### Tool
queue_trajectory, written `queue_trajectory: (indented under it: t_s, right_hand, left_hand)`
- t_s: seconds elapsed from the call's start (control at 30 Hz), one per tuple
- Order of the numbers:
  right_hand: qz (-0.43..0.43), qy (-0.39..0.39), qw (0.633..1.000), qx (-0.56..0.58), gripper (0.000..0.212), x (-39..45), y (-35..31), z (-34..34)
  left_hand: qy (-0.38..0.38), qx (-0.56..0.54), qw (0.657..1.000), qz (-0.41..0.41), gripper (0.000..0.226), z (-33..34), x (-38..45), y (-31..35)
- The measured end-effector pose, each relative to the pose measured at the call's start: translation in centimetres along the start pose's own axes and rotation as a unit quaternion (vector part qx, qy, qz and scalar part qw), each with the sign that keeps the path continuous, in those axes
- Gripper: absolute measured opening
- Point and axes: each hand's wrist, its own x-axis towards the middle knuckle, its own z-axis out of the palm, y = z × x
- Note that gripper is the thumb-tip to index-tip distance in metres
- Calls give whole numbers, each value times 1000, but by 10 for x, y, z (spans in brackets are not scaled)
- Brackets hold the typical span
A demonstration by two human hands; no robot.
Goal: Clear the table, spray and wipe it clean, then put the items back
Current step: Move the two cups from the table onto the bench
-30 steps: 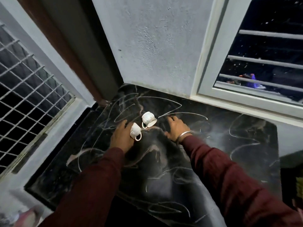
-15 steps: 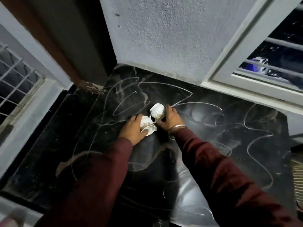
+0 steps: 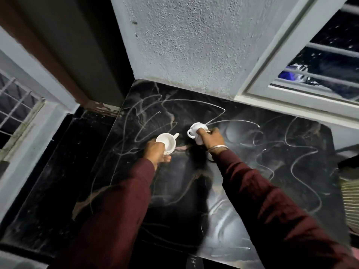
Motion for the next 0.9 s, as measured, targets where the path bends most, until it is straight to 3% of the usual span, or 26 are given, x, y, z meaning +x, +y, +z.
queue_trajectory:
  t_s: [0.07, 0.23, 0.37, 0.53, 0.67, 0.8, 0.9]
  right_hand:
    - [21, 0, 997, 73, 61, 1, 4, -17]
    - [63, 16, 936, 346, 21, -39, 9, -80]
    - [72, 10, 900, 429, 28, -69, 46, -150]
    - [67, 11, 837, 542, 38, -116, 109, -252]
    - [24, 65, 769, 636, 35, -154, 184, -345]
    - [30, 113, 771, 627, 43, -184, 242, -418]
    - [43, 142, 775, 614, 46, -208, 307, -484]
  left_hand:
    - [-14, 3, 1000, 9, 45, 7, -10, 9]
    - [-64, 0, 995, 77, 47, 50, -50, 33]
    - [-151, -33, 981, 118, 55, 118, -98, 41]
    - [-274, -127, 953, 26, 25, 219, -173, 28]
    - [-367, -48, 927, 66, 29, 316, -245, -10]
    - [-383, 6, 918, 101, 26, 385, -295, -48]
    - [-426, 9, 903, 45, 53, 452, -348, -89]
